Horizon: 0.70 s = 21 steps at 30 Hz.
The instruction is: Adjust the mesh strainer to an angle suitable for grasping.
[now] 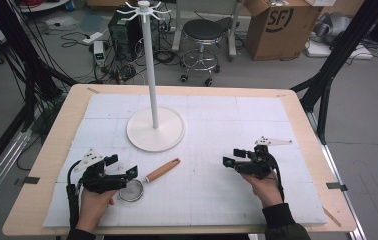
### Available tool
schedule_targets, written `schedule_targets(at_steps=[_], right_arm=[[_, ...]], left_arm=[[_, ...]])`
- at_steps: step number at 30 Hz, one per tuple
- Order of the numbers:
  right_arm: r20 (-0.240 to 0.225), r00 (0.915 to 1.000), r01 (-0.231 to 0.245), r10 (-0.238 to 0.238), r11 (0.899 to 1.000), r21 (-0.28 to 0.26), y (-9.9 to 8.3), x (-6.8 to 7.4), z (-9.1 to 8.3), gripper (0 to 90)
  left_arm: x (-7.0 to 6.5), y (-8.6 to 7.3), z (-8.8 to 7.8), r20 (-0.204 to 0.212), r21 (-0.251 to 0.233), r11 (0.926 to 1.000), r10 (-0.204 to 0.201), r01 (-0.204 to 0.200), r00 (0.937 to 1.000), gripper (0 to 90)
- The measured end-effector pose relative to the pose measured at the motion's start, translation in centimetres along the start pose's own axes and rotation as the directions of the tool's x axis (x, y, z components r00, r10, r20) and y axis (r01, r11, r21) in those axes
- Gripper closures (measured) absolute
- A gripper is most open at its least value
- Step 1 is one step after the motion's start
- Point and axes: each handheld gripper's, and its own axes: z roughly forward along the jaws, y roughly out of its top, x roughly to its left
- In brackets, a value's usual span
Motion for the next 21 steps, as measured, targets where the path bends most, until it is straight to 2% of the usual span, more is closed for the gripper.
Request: schedule_targets(at_steps=[4,11,16,21], right_arm=[[0.034,0.9993,0.015,-0.015,1.000,0.003,-0.2,-0.1,-0.5,21.1],[0.028,0.9994,0.023,-0.022,0.999,-0.033,-0.7,-0.3,-1.5,20.9],[0.027,0.9995,-0.015,0.016,0.998,-0.056,-1.0,-0.7,-2.1,20.5],[0.029,0.9991,-0.027,0.029,0.997,-0.075,-1.3,-1.0,-2.5,20.3]], left_arm=[[-0.2,0.2,0.3,0.013,-0.005,1.0000,-0.003,0.003,0.9999,3.8],[-0.4,0.4,1.0,0.033,0.003,1.0000,-0.003,0.003,0.9994,3.8],[-0.6,0.4,1.3,0.044,0.008,0.9999,-0.007,0.007,0.9990,3.8],[-0.7,0.5,1.4,0.053,0.011,0.9999,-0.002,0.001,0.9986,3.8]])
